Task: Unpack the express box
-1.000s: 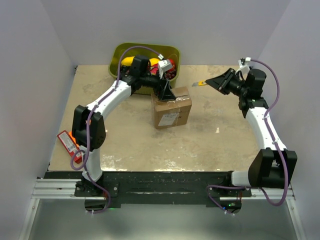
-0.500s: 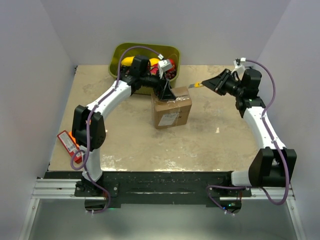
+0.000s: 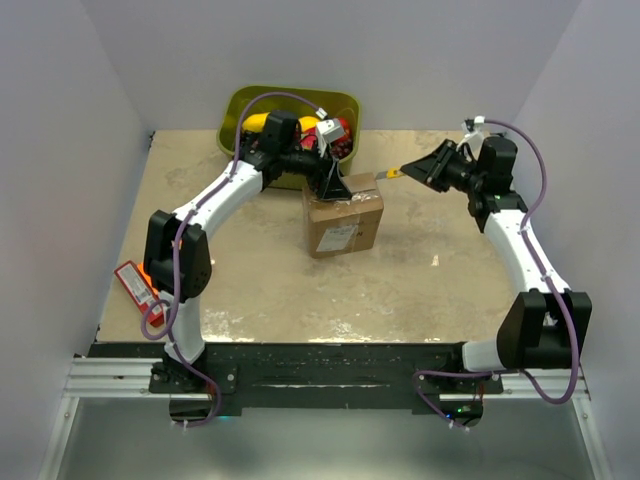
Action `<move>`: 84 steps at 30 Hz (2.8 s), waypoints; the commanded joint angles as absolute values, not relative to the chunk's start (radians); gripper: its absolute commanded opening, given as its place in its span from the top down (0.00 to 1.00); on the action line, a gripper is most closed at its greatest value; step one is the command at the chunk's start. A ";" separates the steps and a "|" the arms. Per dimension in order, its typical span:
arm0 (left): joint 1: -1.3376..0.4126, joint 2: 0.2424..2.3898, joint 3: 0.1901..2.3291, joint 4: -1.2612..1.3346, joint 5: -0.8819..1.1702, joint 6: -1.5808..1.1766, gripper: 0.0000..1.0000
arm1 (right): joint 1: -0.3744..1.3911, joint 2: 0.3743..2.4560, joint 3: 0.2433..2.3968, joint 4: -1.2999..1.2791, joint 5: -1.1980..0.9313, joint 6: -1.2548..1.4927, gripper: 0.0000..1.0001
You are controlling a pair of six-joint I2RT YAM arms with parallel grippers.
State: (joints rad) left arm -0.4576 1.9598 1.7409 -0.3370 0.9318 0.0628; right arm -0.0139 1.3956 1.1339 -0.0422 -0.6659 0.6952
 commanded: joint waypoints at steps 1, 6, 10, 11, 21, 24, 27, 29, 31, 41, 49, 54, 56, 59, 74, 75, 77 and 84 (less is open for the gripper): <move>-0.457 1.954 1.741 -0.318 0.928 0.052 0.25 | -0.008 1.404 1.200 -0.100 -0.679 0.644 1.00; -0.457 1.957 1.743 -0.316 0.893 0.058 0.29 | -0.008 1.414 1.244 -0.199 -0.699 0.600 1.00; -0.457 1.962 1.747 -0.318 0.858 0.063 0.37 | -0.008 1.422 1.267 -0.265 -0.698 0.584 1.00; -0.457 1.962 1.747 -0.316 0.854 0.061 0.38 | -0.008 1.425 1.275 -0.282 -0.698 0.574 1.00; -0.460 1.956 1.729 -0.308 0.828 0.052 0.46 | -0.008 1.422 1.292 -0.351 -0.715 0.554 1.00; -0.459 1.957 1.729 -0.311 0.821 0.051 0.47 | -0.008 1.416 1.287 -0.371 -0.719 0.543 1.00; -0.460 1.959 1.730 -0.308 0.807 0.051 0.48 | -0.008 1.413 1.290 -0.388 -0.721 0.532 1.00; -0.459 1.959 1.730 -0.311 0.796 0.052 0.50 | -0.008 1.414 1.298 -0.423 -0.722 0.515 1.00; -0.460 1.962 1.732 -0.313 0.785 0.054 0.50 | -0.008 1.414 1.305 -0.440 -0.724 0.499 1.00; -0.457 1.971 1.735 -0.324 0.736 0.066 0.57 | -0.008 1.396 1.302 -0.492 -0.739 0.477 1.00; -0.459 1.985 1.736 -0.322 0.690 0.051 0.68 | -0.008 1.370 1.292 -0.511 -0.744 0.488 1.00; -0.457 1.993 1.732 -0.318 0.661 0.038 0.73 | -0.008 1.359 1.293 -0.529 -0.741 0.483 1.00; -0.456 1.996 1.732 -0.314 0.660 0.035 0.75 | -0.008 1.358 1.289 -0.534 -0.739 0.485 1.00; -0.456 2.000 1.733 -0.310 0.655 0.029 0.77 | -0.008 1.353 1.282 -0.532 -0.741 0.488 1.00; -0.453 2.003 1.729 -0.310 0.634 0.023 0.90 | -0.008 1.356 1.308 -0.626 -0.762 0.427 1.00; -0.453 2.003 1.732 -0.311 0.626 0.023 0.90 | -0.008 1.358 1.319 -0.650 -0.764 0.393 1.00; -0.451 2.002 1.733 -0.313 0.624 0.025 0.91 | -0.008 1.365 1.347 -0.710 -0.768 0.365 1.00; -0.449 1.976 1.717 -0.307 0.626 0.025 0.92 | -0.008 1.361 1.416 -0.865 -0.776 0.253 1.00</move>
State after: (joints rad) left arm -0.4763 1.9625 1.7405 -0.3065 0.7872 0.0284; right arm -0.0177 1.3846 1.3769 -0.6090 -0.6922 0.3492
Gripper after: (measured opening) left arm 0.596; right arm 0.207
